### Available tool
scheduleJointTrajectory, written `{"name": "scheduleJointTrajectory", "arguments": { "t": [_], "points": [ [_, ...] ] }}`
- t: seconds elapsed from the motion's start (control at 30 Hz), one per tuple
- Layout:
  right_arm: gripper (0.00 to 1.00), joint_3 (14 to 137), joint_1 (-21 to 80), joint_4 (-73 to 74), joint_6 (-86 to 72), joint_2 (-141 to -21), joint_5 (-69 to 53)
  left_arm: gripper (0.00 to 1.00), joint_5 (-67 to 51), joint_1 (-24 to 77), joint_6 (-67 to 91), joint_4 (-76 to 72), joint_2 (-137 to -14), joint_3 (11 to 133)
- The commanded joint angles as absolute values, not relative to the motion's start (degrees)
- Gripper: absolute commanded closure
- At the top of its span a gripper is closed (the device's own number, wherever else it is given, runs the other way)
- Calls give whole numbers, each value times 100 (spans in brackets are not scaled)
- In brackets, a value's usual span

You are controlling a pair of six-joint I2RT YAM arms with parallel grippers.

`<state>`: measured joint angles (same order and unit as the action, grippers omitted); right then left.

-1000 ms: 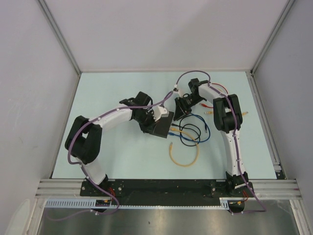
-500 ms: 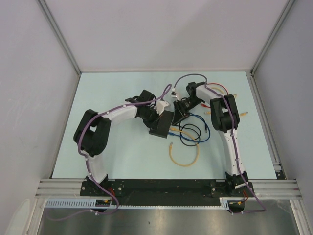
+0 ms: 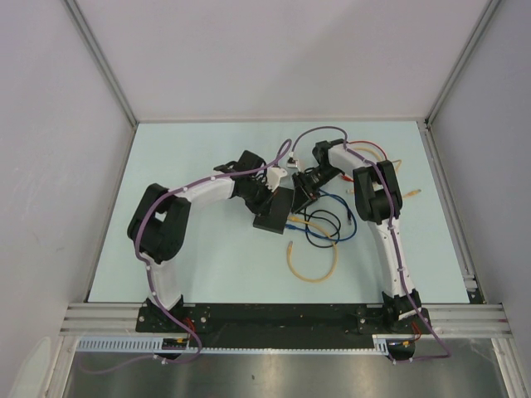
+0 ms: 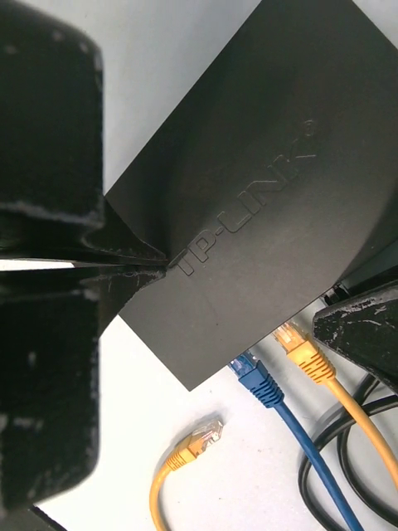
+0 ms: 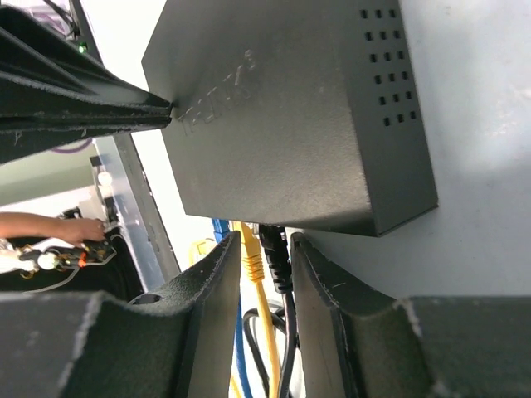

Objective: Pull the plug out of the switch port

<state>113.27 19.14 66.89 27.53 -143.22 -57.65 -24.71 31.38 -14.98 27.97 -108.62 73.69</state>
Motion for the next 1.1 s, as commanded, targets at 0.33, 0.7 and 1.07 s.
{"name": "scheduleJointTrajectory", "arguments": {
  "t": [0.33, 0.7, 1.07],
  "points": [
    [60, 11426, 1995, 6399, 2470, -14739, -4799, 99, -2250, 3199, -1485, 2900, -11153, 7348],
    [76, 11259, 2004, 6153, 2268, -14722, -4421, 99, -2268, 3226, -1468, 2927, -11267, 7435],
    [86, 11276, 2039, 6126, 2153, -14792, -4202, 100, -2259, 3270, -1468, 2918, -11303, 7453]
  ]
}}
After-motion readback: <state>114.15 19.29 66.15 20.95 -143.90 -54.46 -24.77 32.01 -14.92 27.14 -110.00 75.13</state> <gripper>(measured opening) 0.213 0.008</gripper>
